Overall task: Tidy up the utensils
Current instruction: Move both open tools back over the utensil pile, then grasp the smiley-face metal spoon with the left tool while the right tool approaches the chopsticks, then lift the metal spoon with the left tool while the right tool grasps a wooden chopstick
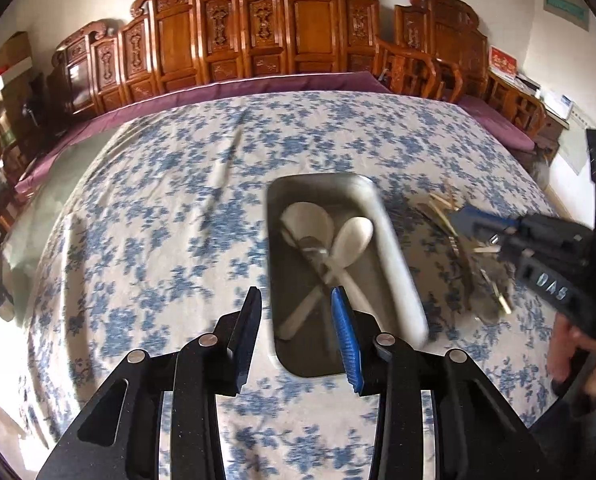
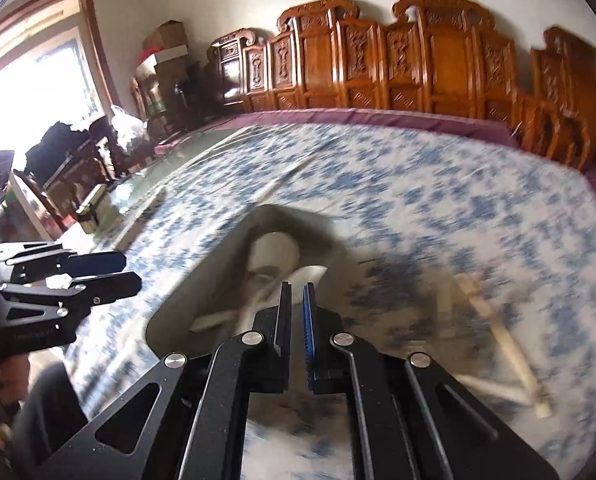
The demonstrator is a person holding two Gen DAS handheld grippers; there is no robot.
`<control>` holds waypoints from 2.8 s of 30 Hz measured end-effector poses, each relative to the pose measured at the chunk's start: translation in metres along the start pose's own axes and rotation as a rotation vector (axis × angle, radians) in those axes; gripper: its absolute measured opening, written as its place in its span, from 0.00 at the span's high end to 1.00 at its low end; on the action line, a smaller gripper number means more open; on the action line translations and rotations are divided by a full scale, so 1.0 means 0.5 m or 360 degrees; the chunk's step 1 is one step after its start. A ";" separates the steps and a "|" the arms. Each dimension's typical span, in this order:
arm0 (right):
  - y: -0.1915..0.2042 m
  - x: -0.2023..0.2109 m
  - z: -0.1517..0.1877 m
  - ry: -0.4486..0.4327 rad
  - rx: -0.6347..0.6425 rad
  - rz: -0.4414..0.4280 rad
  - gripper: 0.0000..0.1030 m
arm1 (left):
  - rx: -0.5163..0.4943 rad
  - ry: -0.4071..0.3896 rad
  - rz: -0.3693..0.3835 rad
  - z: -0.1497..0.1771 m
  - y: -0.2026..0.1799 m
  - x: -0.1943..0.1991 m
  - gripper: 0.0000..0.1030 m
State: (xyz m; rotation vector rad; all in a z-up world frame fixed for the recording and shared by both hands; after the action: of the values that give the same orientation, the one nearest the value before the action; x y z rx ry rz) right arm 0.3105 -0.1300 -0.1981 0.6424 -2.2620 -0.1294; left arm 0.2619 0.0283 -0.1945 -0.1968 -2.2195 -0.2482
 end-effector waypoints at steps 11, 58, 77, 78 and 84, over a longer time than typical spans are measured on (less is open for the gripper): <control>-0.161 0.089 0.007 -0.0012 0.0005 0.0176 0.81 | -0.0128 -0.0002 0.0171 -0.029 -0.161 -0.030 0.66; -0.299 0.058 0.018 0.0136 -0.0139 0.0276 0.81 | -0.0241 0.0220 0.0407 -0.058 -0.390 -0.251 0.92; -0.267 0.008 0.053 0.0270 -0.0102 0.0211 0.81 | -0.0190 0.0044 0.0345 -0.078 -0.328 -0.162 0.95; -0.262 0.002 0.058 0.0284 -0.0099 0.0200 0.81 | -0.0181 0.0041 0.0341 -0.079 -0.321 -0.159 0.95; -0.233 -0.024 0.072 0.0317 -0.0099 0.0143 0.81 | -0.0148 0.0029 0.0332 -0.073 -0.291 -0.143 0.95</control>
State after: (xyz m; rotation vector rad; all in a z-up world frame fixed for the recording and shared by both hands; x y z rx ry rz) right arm 0.3397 -0.2292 -0.2644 0.4971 -2.0821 -0.0872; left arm 0.3000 -0.1252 -0.2450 -0.4717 -2.1515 -0.2374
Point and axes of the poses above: each gripper's, at about its wrist camera, not at the fingertips, and x roughly against the way its jaws point, y to its left, z to its underside, the point moved 6 cm from there along -x, roughly the way its jaws point, and after that the axes turned 10 degrees about -x, right-handed, at the moved point
